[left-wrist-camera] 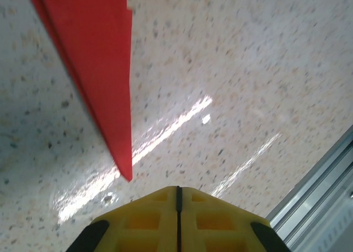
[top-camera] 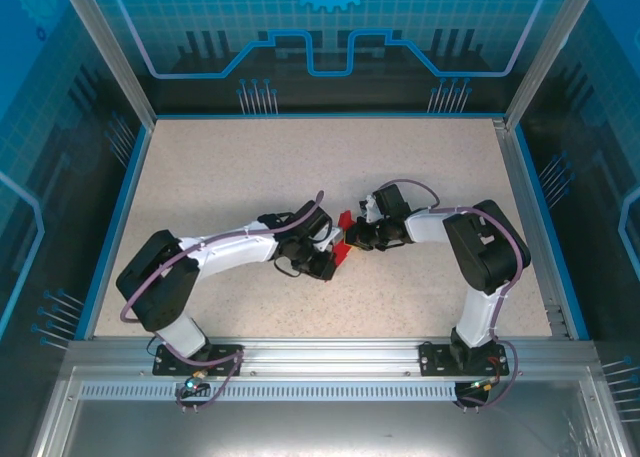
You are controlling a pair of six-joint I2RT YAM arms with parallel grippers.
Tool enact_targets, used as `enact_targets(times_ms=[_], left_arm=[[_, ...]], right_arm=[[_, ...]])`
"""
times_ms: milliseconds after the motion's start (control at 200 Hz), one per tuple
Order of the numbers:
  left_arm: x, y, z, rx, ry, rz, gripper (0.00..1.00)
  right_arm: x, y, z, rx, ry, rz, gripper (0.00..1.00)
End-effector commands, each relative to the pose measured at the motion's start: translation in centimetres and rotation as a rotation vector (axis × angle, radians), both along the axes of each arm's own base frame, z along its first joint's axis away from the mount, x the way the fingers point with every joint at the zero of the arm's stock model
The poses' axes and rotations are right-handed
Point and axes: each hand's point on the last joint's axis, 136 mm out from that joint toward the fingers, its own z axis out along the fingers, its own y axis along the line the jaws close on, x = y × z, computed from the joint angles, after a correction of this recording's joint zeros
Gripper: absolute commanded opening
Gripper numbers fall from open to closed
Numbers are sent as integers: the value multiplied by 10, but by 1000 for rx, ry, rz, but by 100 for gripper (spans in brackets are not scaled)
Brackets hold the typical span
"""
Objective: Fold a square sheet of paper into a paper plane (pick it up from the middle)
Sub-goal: Fold the wing for the fifth time at the center of the table.
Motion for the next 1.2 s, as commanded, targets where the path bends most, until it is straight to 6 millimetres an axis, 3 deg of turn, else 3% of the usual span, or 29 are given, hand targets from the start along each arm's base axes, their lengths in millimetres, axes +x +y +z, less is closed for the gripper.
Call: enact_targets(times_ms=[0, 140, 295, 720, 915, 1190], left_arm=[[41, -23, 10, -100, -35, 67, 7], [57, -23, -7, -63, -56, 80, 7], [61, -12, -30, -11, -53, 107, 7], [41, 20, -68, 40, 11, 161, 6], [28, 33, -84, 60, 48, 164, 4], [24, 44, -94, 76, 54, 169, 2]], right_arm=[[-31, -25, -49, -152, 118, -26, 9], [-31, -21, -44, -123, 113, -24, 9], [-30, -17, -41, -97, 114, -30, 9], [-27, -20, -39, -80, 119, -41, 9], [-21, -15, -18, -45, 84, -44, 11], [-14, 6, 32, 101, 19, -48, 16]])
